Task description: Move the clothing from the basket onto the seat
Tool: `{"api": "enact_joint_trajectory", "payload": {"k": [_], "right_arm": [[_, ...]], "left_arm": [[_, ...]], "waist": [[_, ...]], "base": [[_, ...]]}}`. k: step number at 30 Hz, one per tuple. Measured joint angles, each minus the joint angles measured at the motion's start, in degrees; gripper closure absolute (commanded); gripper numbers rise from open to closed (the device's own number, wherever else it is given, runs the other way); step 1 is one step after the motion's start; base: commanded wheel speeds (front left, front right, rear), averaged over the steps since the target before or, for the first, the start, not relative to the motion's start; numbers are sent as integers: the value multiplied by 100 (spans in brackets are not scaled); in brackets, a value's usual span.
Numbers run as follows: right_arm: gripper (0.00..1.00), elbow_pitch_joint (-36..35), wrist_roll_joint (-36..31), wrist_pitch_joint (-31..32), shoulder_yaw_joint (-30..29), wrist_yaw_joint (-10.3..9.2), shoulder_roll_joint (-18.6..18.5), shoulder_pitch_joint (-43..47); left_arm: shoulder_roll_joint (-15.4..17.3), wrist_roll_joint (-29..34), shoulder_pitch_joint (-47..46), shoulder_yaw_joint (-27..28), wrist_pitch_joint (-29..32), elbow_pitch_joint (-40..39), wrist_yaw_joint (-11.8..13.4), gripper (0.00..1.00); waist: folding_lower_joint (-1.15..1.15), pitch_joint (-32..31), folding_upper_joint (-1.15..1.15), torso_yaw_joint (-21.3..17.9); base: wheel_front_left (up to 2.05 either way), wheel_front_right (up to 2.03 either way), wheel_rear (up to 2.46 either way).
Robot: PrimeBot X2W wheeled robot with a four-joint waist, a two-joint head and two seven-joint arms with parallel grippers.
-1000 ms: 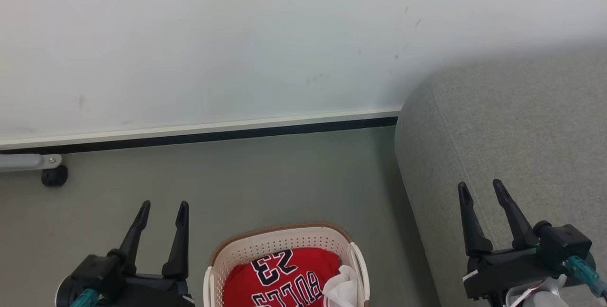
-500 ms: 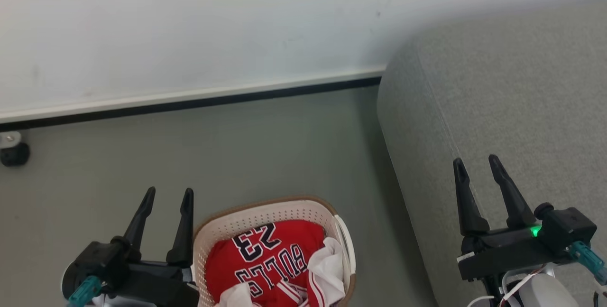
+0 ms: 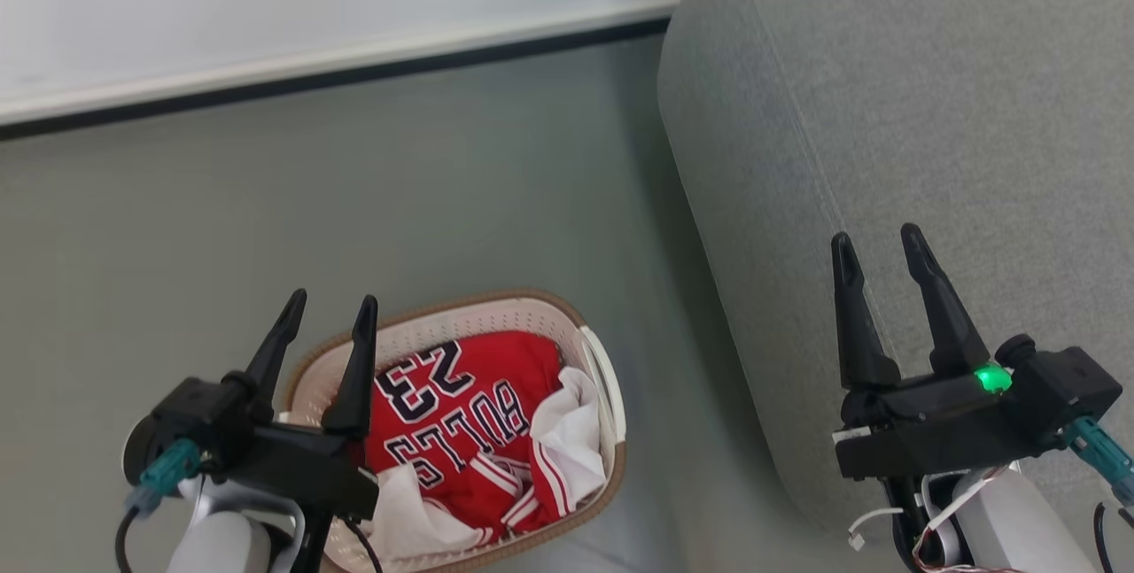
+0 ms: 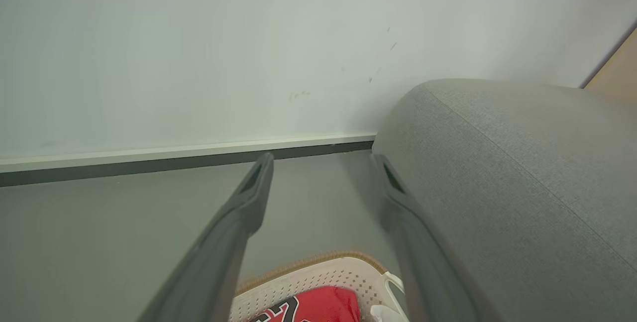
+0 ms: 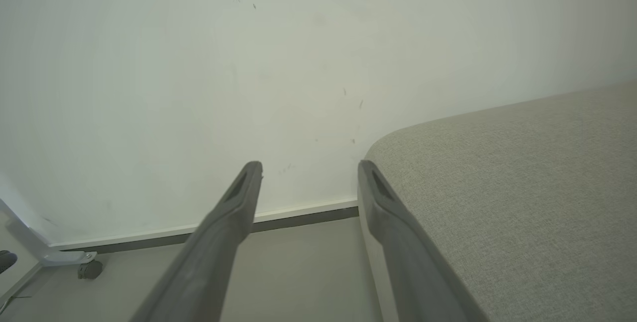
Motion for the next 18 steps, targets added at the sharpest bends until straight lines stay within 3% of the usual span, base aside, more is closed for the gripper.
{"api": "enact_joint_trajectory", "payload": {"k": [18], "right_arm": [[0,-405,-8,-1,-21,66,319,-697]], "left_arm": [[199,-1,-1022,-176,683,683,-76,0]], "waist": [[0,1380,1,-325]], "base": [[0,0,0]]}}
